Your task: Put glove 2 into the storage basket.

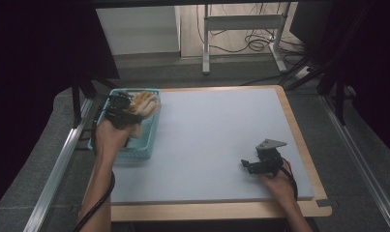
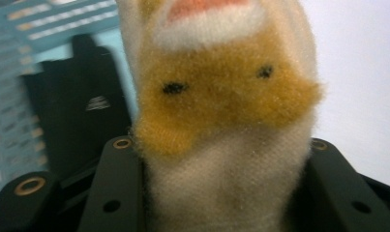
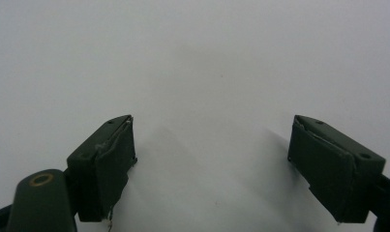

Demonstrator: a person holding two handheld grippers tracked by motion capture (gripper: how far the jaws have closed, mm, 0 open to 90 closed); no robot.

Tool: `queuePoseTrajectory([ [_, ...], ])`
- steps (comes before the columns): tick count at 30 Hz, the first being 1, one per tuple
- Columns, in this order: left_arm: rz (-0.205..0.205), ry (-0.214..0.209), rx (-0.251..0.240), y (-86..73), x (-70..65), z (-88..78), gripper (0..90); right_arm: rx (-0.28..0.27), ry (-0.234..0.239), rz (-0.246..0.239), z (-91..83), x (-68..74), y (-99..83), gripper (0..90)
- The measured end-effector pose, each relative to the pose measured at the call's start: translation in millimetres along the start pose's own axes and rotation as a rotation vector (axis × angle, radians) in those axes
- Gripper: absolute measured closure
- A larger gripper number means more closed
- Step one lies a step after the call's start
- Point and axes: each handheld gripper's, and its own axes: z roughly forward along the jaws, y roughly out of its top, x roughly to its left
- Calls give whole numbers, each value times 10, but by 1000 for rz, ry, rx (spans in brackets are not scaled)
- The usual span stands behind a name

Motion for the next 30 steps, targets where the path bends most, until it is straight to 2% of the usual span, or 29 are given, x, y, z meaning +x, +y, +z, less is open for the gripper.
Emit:
queuePoseTrajectory([
  [4,-50,41,33,-17,220,60,550,0,0,1,0,0,0,166],
  [6,-72,56,58,-21,326,185,548,0,0,1,0,0,0,166],
  [8,-81,56,75,-17,363,292,546,0,0,1,0,0,0,166],
  [9,-81,56,75,-17,363,292,545,0,0,1,0,0,0,166],
  [10,-83,43,86,-9,378,412,544,0,0,1,0,0,0,166],
  [12,-82,31,91,-5,385,474,541,0,0,1,0,0,0,166],
  [14,-90,17,111,12,382,660,541,-1,1,1,0,0,0,166],
  [15,-90,17,111,12,382,660,540,-1,1,1,0,0,0,166],
  [21,-71,-14,151,78,272,1015,533,-1,1,2,0,0,0,167],
  [26,-55,-35,194,145,178,1189,521,-2,1,3,1,0,0,166],
  [27,-64,-60,206,148,172,1225,510,-2,1,3,1,1,0,166],
  [28,-74,-99,235,148,173,1268,439,-1,1,1,0,-1,0,167],
  [29,-98,-150,258,127,196,1319,417,-1,1,1,0,-1,0,167],
  [30,-98,-150,258,127,196,1319,364,-1,1,1,0,-1,0,167],
])
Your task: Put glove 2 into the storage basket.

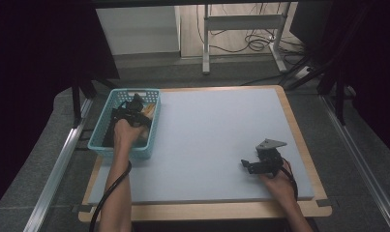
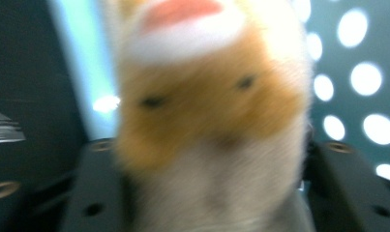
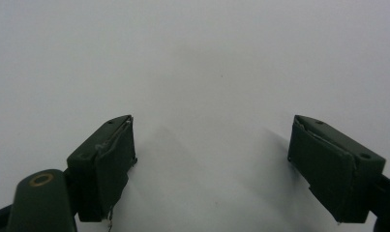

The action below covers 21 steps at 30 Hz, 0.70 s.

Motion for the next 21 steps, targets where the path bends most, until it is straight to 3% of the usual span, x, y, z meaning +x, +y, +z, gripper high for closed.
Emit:
queuePoseTrajectory([
  [2,-11,-13,0,-27,50,2,240,0,1,1,0,0,0,166],
  [3,-1,-1,6,-44,59,-12,240,0,0,0,0,0,0,166],
  [4,8,2,7,-54,60,-30,168,0,1,1,0,0,0,166],
  [9,64,-11,-46,-97,13,-281,144,1,0,0,0,1,0,166],
  [12,79,4,-108,-106,-10,-496,165,1,-1,-1,0,1,0,166],
  [15,72,43,-168,-128,8,-694,251,0,0,1,0,2,0,166],
  [17,58,81,-189,-148,46,-748,397,0,-1,1,0,2,0,166],
  [18,57,108,-182,-156,72,-743,542,0,-1,1,0,2,0,166],
  [19,49,136,-165,-165,97,-716,542,0,-1,1,0,2,0,166],
  [21,32,189,-129,-181,159,-625,651,0,-1,1,0,2,0,166],
])
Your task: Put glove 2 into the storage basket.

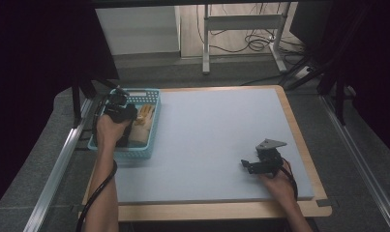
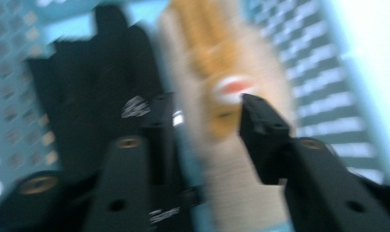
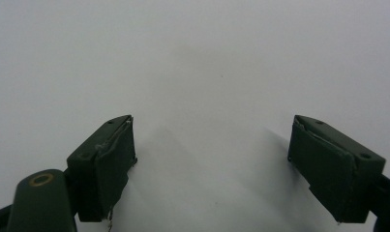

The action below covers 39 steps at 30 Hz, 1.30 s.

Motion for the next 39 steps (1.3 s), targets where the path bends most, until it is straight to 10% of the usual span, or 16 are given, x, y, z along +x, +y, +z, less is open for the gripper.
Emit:
queuePoseTrajectory([
  [7,-20,-23,76,-47,11,441,835,1,1,-1,0,-1,0,166],
  [14,16,-9,86,-5,-122,494,850,1,0,0,0,-1,0,166],
  [29,-4,27,-55,-91,95,60,472,0,1,-2,0,-1,0,166],
  [39,5,-38,-134,-188,111,-83,311,0,0,-2,0,-1,-1,166],
])
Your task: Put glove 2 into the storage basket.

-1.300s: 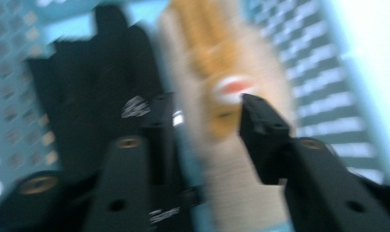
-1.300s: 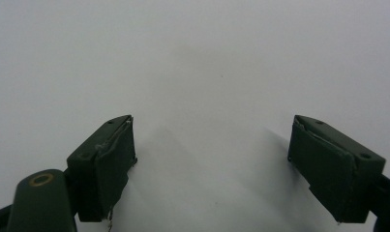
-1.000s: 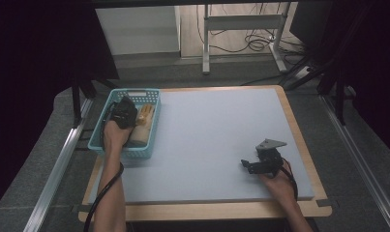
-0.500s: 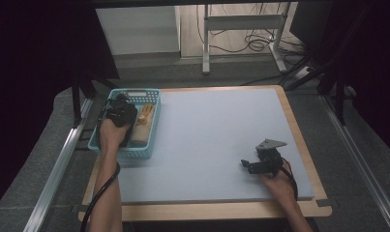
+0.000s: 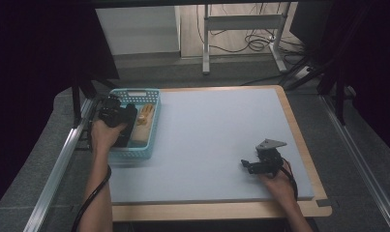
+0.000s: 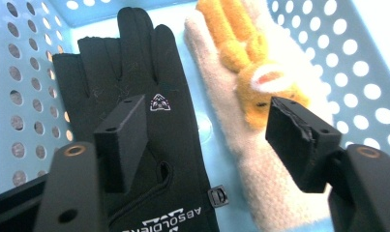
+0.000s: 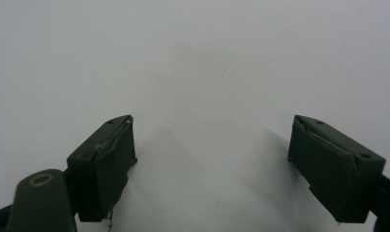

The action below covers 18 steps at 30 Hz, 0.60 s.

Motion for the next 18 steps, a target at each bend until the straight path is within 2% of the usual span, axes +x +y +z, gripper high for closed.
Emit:
queuePoseTrajectory([
  [7,1,-37,-45,-61,6,-96,233,-1,0,2,0,1,0,167],
  [18,10,-70,-83,-172,26,-242,138,0,-1,2,-1,2,0,166],
])
